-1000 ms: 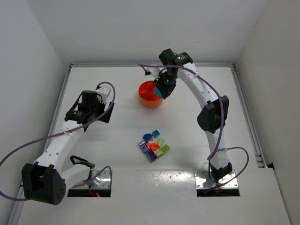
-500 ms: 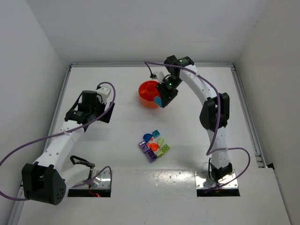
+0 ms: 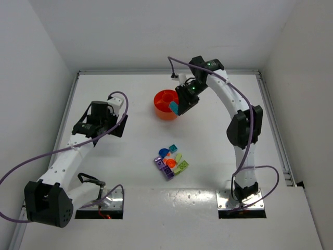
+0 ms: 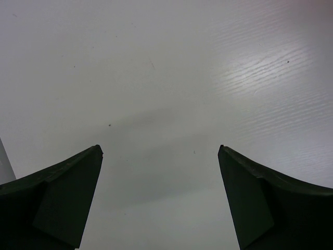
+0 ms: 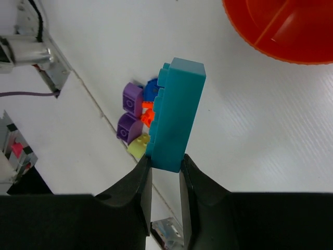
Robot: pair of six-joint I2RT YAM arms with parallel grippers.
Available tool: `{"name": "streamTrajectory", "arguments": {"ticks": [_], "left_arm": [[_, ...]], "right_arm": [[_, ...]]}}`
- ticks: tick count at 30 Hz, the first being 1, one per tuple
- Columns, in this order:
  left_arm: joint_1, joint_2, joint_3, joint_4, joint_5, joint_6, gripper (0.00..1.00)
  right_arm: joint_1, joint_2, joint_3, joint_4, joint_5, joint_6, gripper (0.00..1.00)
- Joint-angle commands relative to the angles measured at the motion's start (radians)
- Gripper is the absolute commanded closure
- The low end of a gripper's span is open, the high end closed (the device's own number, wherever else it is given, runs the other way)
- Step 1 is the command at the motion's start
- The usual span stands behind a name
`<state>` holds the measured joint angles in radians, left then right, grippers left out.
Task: Sort the legos into containers by color
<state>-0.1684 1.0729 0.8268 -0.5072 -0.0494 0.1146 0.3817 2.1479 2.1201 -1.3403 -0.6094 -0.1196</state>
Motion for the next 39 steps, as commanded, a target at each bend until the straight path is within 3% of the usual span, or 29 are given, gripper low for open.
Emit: {"name": "streamTrajectory", "arguments": {"ticks": [1, 5, 9, 19, 27, 39], "left_arm": [[0.007, 0.001, -0.003, 0.018, 0.022, -0.024, 0.00], [0.007, -0.034, -0.003, 0.018, -0.013, -0.033, 0.00], [0.007, -0.070, -0.003, 0.018, -0.069, -0.042, 0.00], [0.007, -0.090, -0.026, 0.018, -0.090, -0.061, 0.00], [0.018, -0.080, -0.026, 0.018, -0.072, -0.061, 0.00], [0.040, -0.071, -0.026, 0.009, -0.072, -0.061, 0.00]], "right_arm": [[-0.007, -0.083, 0.041, 0.003, -0.107, 0.008, 1.00], [-0.044, -0.166, -0.136, 0.258, -0.220, 0.150, 1.00], [-0.044, -0.229, -0.296, 0.435, -0.219, 0.326, 1.00], [-0.063, -0.215, -0.287, 0.475, -0.158, 0.583, 1.00], [-0.132, -0.198, -0.446, 0.582, -0.320, 0.728, 1.00], [-0.161, -0.105, -0.471, 0.632, -0.406, 0.801, 1.00]]}}
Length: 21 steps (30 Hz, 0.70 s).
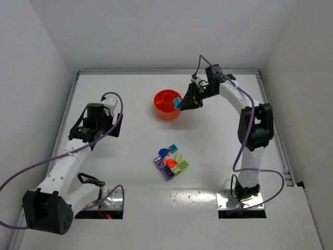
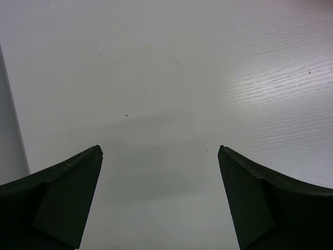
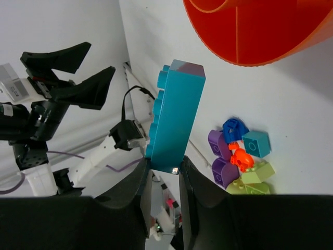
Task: Sort the legos into containers by color
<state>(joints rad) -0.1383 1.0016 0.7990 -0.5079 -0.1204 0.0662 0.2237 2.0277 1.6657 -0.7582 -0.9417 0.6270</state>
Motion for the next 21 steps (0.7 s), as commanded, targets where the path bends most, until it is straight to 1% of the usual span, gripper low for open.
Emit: {"name": "streamTrajectory", "arguments": {"ticks": [1, 7, 10, 21], "left_arm": [[0.009, 0.000, 0.002, 0.009, -0.001, -0.012, 0.00], [0.009, 0.000, 0.002, 0.009, -0.001, -0.022, 0.00], [0.009, 0.009, 0.002, 0.009, -0.010, -0.022, 0.00], [0.009, 0.009, 0.002, 0.009, -0.010, -0.022, 0.00]], "right_arm": [[-0.003, 0.016, -0.017, 0.060, -0.083, 0.054, 1.00], [-0.012, 0.039, -0.017, 0.069, -0.083, 0.074, 1.00], [-0.012, 0.048, -0.053, 0.092, -0.092, 0.092, 1.00], [-0.012, 0.107, -0.021, 0.102, -0.101, 0.102, 1.00]]}}
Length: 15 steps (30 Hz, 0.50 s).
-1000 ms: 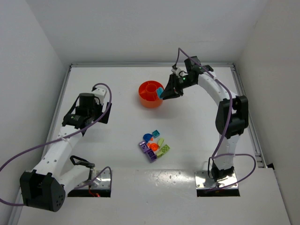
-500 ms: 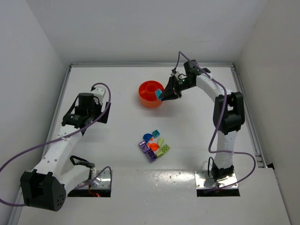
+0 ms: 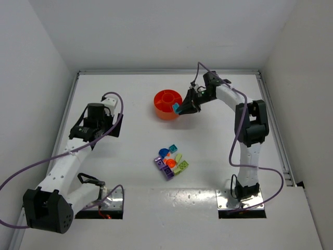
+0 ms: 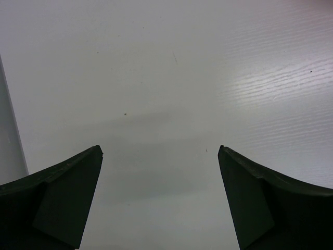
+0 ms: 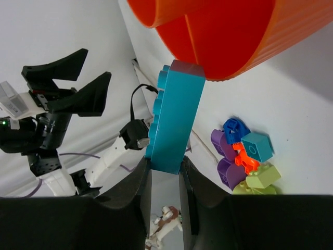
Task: Sort the legos into containers by color
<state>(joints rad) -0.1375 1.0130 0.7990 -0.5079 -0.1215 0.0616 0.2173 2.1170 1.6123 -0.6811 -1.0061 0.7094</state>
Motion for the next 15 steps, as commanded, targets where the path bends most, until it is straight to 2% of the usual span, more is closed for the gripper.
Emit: {"name": "streamTrajectory", "arguments": {"ticks": [1, 13, 14, 15], "left_arm": [[0.009, -0.002, 0.002, 0.009, -0.009, -0.017, 0.00], [0.009, 0.007, 0.002, 0.009, -0.018, -0.017, 0.00], [0.009, 0.007, 0.002, 0.009, -0.018, -0.017, 0.00], [0.009, 0.007, 0.002, 0.009, -0.018, -0.017, 0.00]], "right_arm": [[-0.006, 0.018, 0.041, 0.025, -0.037, 0.019, 1.00], [-0.015, 0.058, 0.093, 0.075, -0.057, 0.059, 0.84], [-0.015, 0.058, 0.104, 0.075, -0.068, 0.059, 0.74], [-0.015, 0.058, 0.104, 0.087, -0.068, 0.059, 0.70]]}}
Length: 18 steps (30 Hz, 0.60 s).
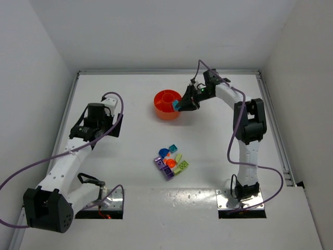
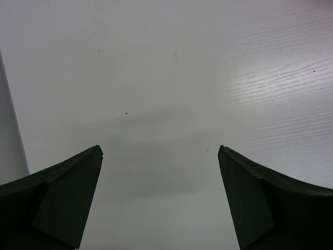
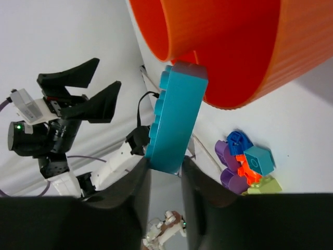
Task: Sort the legos into containers by color
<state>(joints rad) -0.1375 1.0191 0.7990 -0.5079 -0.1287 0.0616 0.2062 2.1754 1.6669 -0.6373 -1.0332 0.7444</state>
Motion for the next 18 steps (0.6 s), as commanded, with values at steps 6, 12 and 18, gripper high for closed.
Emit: {"name": "streamTrajectory", "arguments": {"ticks": [6, 12, 18], "left_arm": [[0.009, 0.001, 0.002, 0.009, -0.011, -0.017, 0.00], [0.009, 0.001, -0.007, 0.009, -0.011, -0.017, 0.00], [0.009, -0.030, -0.007, 0.019, -0.011, -0.017, 0.00]], "right_arm": [[-0.004, 0.000, 0.059, 0.085, -0.071, 0.067, 0.44], [-0.004, -0.022, 0.077, 0.117, -0.103, 0.037, 0.45], [0.015, -0.152, 0.221, -0.301, 0.214, -0.543, 0.54]]}}
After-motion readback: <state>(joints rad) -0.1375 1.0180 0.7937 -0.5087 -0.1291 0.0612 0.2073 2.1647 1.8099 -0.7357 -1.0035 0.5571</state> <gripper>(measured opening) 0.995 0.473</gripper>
